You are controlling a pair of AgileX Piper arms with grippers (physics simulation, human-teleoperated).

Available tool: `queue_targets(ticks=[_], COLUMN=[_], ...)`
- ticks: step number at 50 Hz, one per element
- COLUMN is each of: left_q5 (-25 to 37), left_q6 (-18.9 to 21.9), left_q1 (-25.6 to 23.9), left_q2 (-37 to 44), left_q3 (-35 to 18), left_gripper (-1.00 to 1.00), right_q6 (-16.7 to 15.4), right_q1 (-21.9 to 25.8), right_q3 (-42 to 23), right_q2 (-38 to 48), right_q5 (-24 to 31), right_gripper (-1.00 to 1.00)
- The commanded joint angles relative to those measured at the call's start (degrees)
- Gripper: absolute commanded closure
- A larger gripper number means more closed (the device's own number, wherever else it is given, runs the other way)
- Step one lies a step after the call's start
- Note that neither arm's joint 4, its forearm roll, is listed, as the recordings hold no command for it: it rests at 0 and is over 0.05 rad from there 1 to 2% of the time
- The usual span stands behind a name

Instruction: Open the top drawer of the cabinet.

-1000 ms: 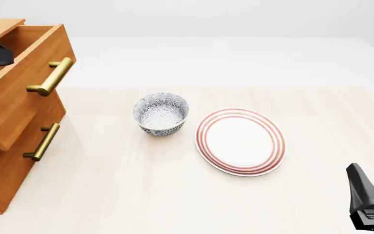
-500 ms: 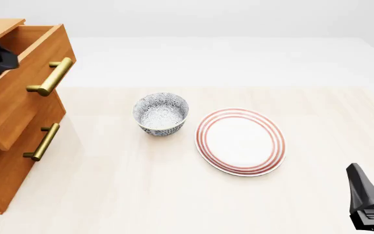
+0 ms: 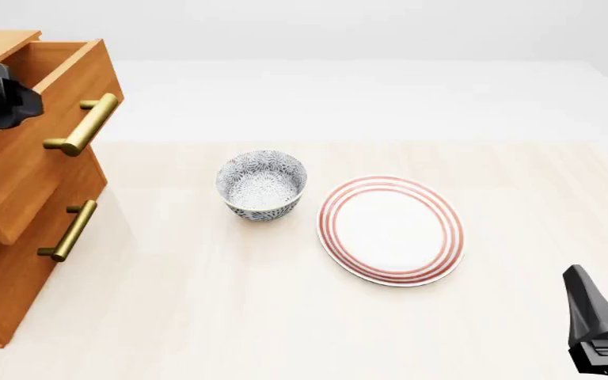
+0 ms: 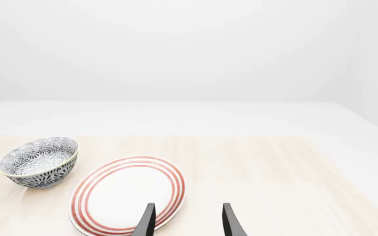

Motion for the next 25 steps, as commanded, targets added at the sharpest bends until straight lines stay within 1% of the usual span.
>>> queue_targets(ticks=[1,13,25], left_q5=[-1.32,-3.01,-3.96], left_q6=[-0.6,-1.4,-1.87], left_q1=[-0.45,-1.4,-2.19], left_q2=[0.91,1.59,2.43], left_q3=[0.81,2.75,3.54], left_gripper=[-1.0,-1.0,-1.0], right_q6=[0.0,0.01,0.0], right_q1=[0.0,-0.01,0.01], right_q3=[0.0,0.0,0.0], right_q2=[0.0,0.02,0.0], right_q5=[0.0,0.0,0.0], right_gripper=[-1.0,-1.0,-1.0])
